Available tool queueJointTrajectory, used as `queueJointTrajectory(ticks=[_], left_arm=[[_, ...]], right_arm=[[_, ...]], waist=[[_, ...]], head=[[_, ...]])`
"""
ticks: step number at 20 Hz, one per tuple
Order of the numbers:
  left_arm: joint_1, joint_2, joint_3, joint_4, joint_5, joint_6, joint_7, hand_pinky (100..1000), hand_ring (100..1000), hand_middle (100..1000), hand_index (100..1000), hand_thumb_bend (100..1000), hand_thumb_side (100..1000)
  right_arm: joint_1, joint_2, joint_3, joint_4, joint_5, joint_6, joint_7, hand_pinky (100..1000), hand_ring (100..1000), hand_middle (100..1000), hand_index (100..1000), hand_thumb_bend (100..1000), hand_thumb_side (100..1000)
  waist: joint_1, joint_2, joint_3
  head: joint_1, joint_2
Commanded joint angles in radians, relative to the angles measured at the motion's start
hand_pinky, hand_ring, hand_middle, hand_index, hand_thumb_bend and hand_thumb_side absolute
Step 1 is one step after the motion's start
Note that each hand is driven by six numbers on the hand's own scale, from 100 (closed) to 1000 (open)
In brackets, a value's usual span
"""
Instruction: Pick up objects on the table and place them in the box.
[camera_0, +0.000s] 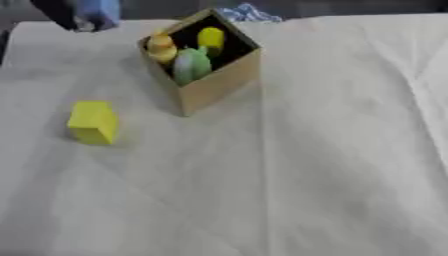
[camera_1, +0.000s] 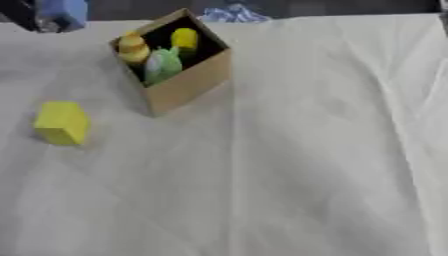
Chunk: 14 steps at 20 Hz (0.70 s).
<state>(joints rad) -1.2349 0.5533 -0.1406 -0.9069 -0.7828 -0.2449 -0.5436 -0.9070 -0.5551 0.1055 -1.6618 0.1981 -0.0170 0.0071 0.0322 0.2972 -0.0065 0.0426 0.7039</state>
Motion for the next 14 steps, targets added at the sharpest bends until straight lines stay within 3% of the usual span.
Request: queueJointTrajectory(ticks=[1,8,10,14], left_arm=[[-0.04,-0.044,-0.007,-0.036,0.02,-0.002,0.006,762,607,514,669,100,100],[-0.057,-0.121,-0.011,-0.016,-0.004,-0.008,-0.002,763,614,524,676,100,103],[-0.057,-0.134,-0.007,0.016,-0.037,-0.005,0.001,763,624,536,687,162,100],[-0.053,-0.149,0.005,0.086,-0.125,-0.007,0.025,773,660,580,730,205,134]], right_arm=[[-0.024,-0.007,-0.001,-0.02,-0.009,0.0,0.008,893,819,664,836,100,493],[-0.014,-0.006,0.004,-0.013,-0.029,0.011,0.037,894,816,659,836,100,544],[-0.012,-0.002,0.004,-0.016,-0.035,0.012,0.04,894,816,659,836,100,547],[-0.007,-0.002,0.004,-0.028,-0.042,0.013,0.04,895,816,659,836,100,544]], waist=[[-0.002,-0.025,-0.006],[0.003,-0.023,-0.027],[0.005,-0.023,-0.032],[0.007,-0.022,-0.039]], head=[[0.005,-0.003],[0.029,-0.01],[0.033,-0.012],[0.037,-0.016]])
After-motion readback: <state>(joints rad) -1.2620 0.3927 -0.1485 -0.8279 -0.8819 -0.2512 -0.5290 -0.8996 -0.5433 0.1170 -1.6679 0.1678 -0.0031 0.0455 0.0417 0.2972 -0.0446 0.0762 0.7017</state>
